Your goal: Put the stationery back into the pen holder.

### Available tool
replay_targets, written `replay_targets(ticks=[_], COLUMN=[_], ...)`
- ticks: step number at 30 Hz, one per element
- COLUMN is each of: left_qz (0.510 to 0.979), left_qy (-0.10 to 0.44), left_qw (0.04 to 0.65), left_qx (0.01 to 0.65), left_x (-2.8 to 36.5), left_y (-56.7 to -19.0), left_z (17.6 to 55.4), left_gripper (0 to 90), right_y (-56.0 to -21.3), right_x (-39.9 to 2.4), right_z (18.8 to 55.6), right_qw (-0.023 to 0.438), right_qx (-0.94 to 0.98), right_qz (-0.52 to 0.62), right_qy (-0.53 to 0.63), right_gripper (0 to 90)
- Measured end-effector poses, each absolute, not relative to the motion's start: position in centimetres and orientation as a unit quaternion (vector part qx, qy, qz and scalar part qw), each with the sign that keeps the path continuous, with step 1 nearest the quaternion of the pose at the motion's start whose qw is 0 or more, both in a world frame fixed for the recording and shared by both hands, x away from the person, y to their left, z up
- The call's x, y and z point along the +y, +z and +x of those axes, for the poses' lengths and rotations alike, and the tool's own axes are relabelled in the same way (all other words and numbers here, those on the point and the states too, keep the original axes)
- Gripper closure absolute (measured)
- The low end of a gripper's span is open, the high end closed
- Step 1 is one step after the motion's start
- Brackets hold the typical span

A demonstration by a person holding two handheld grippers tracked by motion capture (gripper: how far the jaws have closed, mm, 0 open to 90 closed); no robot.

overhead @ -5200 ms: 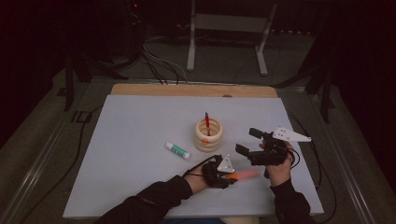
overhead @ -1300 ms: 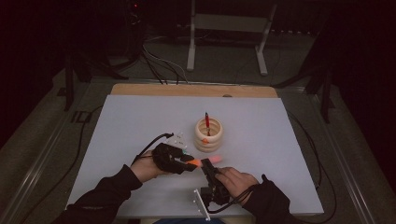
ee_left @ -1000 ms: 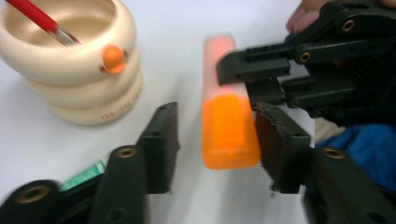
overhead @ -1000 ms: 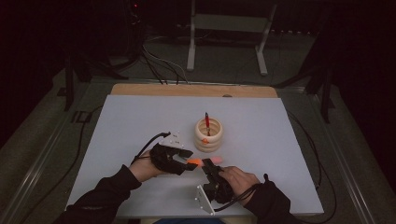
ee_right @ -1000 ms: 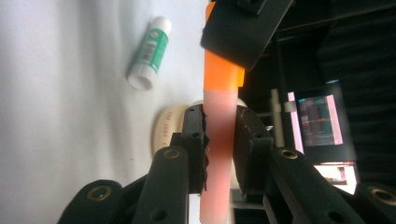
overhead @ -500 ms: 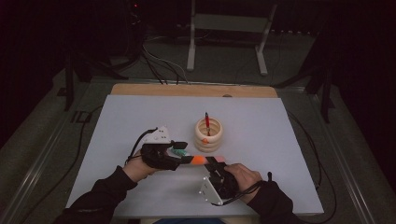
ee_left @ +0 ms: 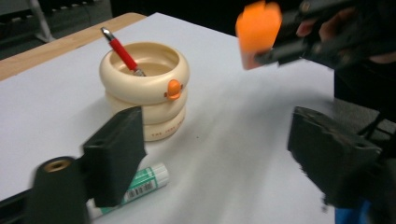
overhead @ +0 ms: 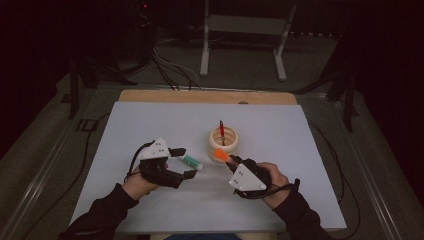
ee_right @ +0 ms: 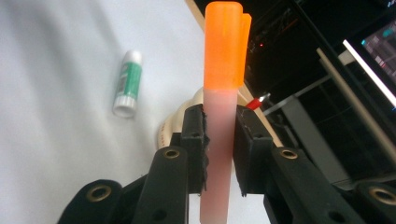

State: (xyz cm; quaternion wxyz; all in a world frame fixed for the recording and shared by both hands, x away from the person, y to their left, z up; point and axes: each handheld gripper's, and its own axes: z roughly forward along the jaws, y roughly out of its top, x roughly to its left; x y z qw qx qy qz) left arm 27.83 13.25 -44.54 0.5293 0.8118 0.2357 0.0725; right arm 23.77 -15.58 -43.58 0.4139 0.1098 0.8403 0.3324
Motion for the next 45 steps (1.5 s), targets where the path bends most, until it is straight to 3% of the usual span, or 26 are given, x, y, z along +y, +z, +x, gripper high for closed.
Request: replay_targets(ticks=[9,30,45], left_qz=[0.809,0.807,0.802], left_qy=[0.089,0.123,0.119], left_qw=[0.528,0.514,0.520], left_qx=[0.241,0.261,0.270], left_x=[13.8,15.2,15.8], left_y=[-46.2,-48.7,-49.6], left_z=[27.3,25.9,25.5], left_gripper=[1.9,0.2,0.2], right_y=[-41.1,-38.3,-38.7], right_x=[-17.2,-18.9,-18.3], right_z=[25.5,29.9,32.6], right_qw=[0.357,0.271,0.277], right_qx=[0.825,0.762,0.727], right_qz=[0.182,0.299,0.364], right_qy=[0.400,0.506,0.512], right_gripper=[75.9,75.7,75.7])
